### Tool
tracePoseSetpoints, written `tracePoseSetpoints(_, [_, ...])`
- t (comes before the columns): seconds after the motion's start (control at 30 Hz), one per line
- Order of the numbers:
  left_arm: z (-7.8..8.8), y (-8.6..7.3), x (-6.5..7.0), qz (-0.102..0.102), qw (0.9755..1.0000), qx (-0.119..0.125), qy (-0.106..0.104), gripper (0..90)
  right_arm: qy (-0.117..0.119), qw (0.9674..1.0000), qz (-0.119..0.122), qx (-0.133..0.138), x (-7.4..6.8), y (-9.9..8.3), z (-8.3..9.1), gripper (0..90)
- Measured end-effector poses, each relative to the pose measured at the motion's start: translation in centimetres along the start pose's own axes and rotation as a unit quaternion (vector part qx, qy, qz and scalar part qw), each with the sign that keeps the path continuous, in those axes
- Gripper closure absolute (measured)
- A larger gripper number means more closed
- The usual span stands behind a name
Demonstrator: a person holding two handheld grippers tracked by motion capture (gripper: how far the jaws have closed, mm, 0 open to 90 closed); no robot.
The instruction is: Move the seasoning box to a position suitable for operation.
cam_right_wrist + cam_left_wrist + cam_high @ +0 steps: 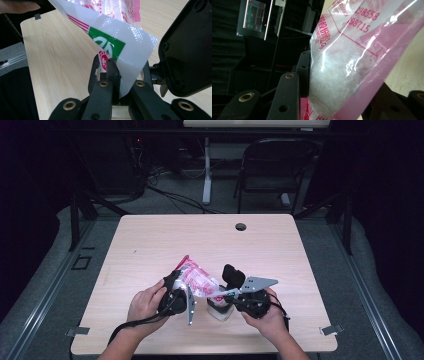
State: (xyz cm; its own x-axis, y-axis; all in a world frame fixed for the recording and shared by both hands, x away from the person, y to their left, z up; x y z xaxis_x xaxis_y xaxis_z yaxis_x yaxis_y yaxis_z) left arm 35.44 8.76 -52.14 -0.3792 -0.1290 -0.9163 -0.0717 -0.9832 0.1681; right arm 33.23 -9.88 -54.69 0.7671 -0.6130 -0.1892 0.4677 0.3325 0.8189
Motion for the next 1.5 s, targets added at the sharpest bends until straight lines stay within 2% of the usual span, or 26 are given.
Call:
tracePoseSetpoints(0.43, [0.11,0.36,-0.35,-0.023,0.9997,-0.002,0.003,65.8,-0.001,1.0,-0.001,0.001,0.09,-0.18,0.04,90.0])
tracePoseSetpoints(1.1, [0.39,0.76,-0.66,-0.031,0.9994,-0.001,0.017,66.1,-0.008,1.0,0.0,-0.001,0.22,-0.38,-0.1,90.0])
tracePoseSetpoints(1.5, [0.47,0.93,-0.7,-0.034,0.9993,0.001,0.018,66.3,-0.009,1.0,-0.004,0.0,0.31,-0.49,-0.27,90.0])
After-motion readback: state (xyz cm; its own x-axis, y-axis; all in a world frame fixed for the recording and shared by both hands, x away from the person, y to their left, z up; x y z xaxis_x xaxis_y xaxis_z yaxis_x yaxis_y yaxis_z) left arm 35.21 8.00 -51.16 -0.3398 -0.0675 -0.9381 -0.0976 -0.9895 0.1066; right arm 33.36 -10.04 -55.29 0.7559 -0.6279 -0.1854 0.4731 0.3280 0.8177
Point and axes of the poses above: each handheld gripper's, and its own axes: z roughly backward along the jaws, y roughly out of its top, x roughly to its right, the point moved 8 cm from there along -z, roughly forward along the jaws, and after that the axes turned 7 degrees about -z, right-handed, at the moved point
